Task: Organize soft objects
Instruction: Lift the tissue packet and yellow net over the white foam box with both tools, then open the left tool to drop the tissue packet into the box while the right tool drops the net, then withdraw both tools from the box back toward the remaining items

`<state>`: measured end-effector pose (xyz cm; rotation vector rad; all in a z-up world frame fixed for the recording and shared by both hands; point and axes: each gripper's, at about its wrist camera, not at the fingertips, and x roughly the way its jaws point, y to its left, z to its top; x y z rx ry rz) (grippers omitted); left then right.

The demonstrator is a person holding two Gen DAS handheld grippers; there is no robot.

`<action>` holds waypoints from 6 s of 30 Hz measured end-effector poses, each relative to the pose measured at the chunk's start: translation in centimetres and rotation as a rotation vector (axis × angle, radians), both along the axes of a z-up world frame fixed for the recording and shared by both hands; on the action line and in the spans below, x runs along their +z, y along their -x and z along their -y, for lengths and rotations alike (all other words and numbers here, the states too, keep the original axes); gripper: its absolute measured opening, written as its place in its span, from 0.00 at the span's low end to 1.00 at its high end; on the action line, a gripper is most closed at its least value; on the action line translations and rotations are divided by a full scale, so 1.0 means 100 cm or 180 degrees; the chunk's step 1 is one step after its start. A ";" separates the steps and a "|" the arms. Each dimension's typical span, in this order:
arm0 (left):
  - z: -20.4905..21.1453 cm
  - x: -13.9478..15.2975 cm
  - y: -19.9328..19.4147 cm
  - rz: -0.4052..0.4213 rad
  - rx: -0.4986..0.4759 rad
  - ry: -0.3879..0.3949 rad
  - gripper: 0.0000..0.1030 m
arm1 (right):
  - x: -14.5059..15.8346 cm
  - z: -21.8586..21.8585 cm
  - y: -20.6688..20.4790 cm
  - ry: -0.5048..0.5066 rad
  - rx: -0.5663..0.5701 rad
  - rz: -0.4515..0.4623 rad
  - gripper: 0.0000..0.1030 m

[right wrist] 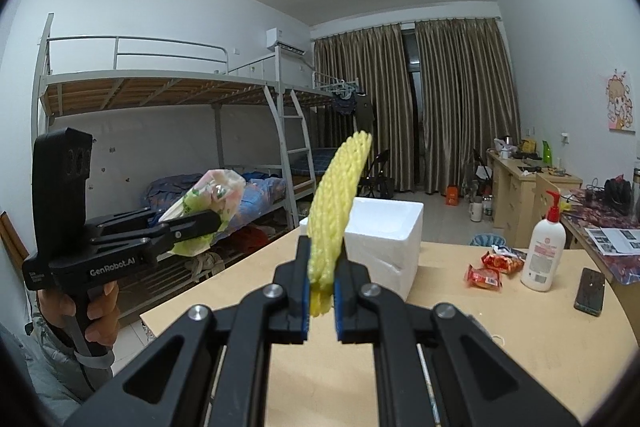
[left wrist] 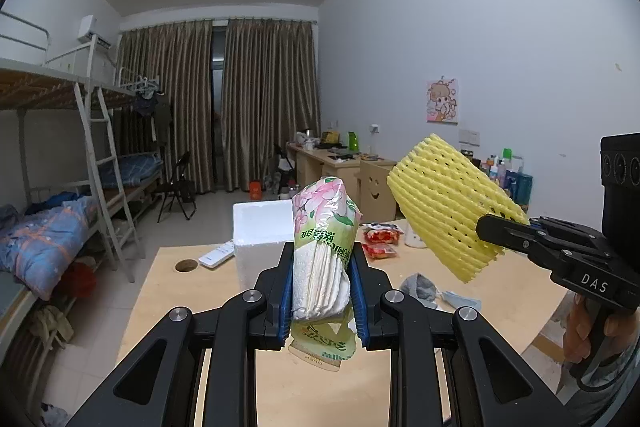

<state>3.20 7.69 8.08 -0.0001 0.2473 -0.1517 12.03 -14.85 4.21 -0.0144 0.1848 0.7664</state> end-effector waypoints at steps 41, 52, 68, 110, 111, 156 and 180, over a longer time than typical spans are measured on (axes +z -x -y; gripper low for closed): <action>-0.026 0.020 -0.171 -0.0403 0.0013 0.0085 0.25 | 0.032 -0.060 -0.116 0.0285 0.0033 -0.0243 0.11; -0.033 0.001 -0.225 -0.0601 -0.0056 0.0114 0.25 | 0.027 -0.073 -0.156 0.0334 -0.0001 -0.0415 0.11; -0.023 -0.015 -0.270 -0.0795 -0.0149 0.0020 0.25 | 0.023 -0.073 -0.175 0.0329 -0.0047 -0.0539 0.11; -0.069 -0.014 -0.224 -0.0418 0.0462 0.0084 1.00 | 0.008 -0.106 -0.204 0.0462 -0.0018 -0.0752 0.47; -0.071 -0.014 -0.224 -0.0420 0.0462 0.0094 1.00 | 0.007 -0.105 -0.205 0.0451 -0.0012 -0.0776 0.58; 0.001 0.032 -0.081 -0.0034 0.0431 -0.0045 1.00 | 0.050 -0.030 -0.085 0.0183 -0.0272 -0.0248 1.00; 0.027 0.002 -0.024 0.0188 0.0348 0.0198 1.00 | 0.014 0.023 -0.015 -0.0125 -0.0584 -0.0087 1.00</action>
